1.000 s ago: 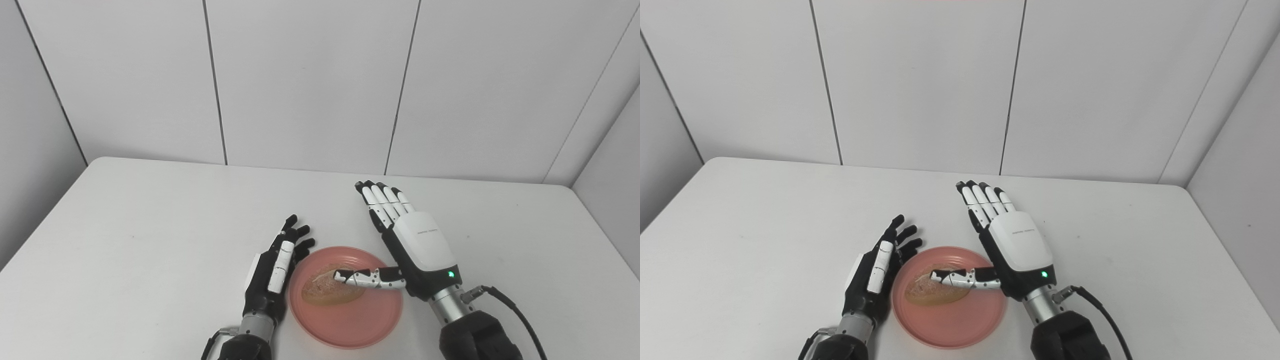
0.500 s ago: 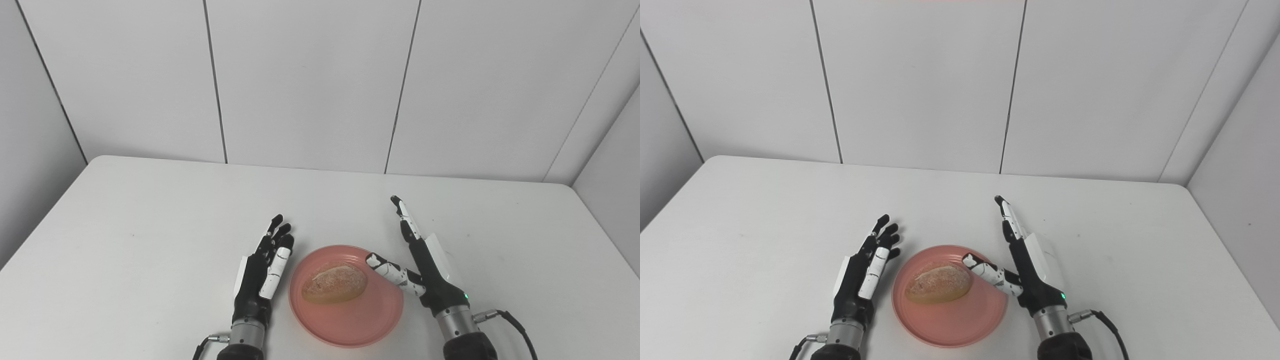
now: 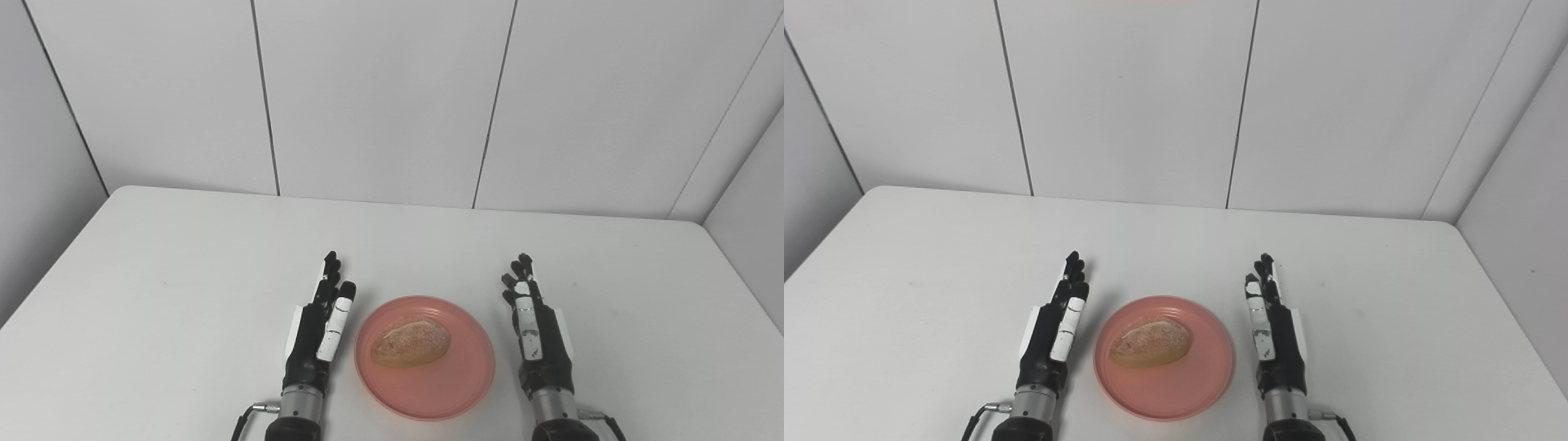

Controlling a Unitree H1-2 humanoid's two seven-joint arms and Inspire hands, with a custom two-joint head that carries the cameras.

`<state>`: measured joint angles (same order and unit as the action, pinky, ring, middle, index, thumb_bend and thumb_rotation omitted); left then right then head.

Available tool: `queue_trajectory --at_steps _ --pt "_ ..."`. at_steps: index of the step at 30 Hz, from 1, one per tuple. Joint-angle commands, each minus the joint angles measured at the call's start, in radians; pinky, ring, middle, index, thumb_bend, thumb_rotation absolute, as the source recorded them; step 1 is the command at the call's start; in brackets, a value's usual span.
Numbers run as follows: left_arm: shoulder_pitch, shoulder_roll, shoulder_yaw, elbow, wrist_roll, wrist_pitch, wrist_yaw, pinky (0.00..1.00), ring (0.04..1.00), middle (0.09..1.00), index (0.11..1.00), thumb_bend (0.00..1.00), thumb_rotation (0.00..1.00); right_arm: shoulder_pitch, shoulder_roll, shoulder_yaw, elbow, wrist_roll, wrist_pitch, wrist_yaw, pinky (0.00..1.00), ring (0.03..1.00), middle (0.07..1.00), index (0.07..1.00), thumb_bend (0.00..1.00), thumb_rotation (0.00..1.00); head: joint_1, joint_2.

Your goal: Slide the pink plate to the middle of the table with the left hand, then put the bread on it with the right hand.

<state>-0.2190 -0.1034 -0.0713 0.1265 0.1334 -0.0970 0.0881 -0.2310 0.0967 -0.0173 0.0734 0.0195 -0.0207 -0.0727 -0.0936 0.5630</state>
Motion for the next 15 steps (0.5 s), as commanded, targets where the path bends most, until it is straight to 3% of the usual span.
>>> queue_trajectory --at_steps 1,5,9,15 --pt "-0.005 0.0 -0.007 -0.022 -0.003 -0.007 -0.008 1.0 1.0 1.0 1.0 0.73 0.95 -0.01 0.01 -0.003 -0.028 0.012 0.016 0.0 1.0 0.954 0.981 1.0 0.9 1.0 -0.001 0.003" --pt "0.001 -0.006 -0.006 -0.037 -0.024 0.021 -0.022 1.0 1.0 1.0 1.0 0.75 0.95 0.0 0.017 0.004 -0.026 -0.022 0.013 -0.027 1.0 0.957 0.967 1.0 0.85 1.0 -0.005 0.006" --pt "0.006 -0.017 0.0 -0.076 -0.058 0.1 -0.034 1.0 1.0 1.0 1.0 0.79 0.93 0.008 0.02 0.014 -0.023 -0.063 -0.004 -0.05 1.0 0.977 0.968 1.0 0.82 1.0 -0.008 0.013" --pt "0.01 -0.019 -0.002 -0.103 -0.08 0.155 -0.037 1.0 1.0 1.0 1.0 0.8 0.93 0.024 0.003 0.042 -0.018 -0.147 -0.021 -0.07 1.0 0.983 0.983 1.0 0.85 1.0 -0.008 0.016"
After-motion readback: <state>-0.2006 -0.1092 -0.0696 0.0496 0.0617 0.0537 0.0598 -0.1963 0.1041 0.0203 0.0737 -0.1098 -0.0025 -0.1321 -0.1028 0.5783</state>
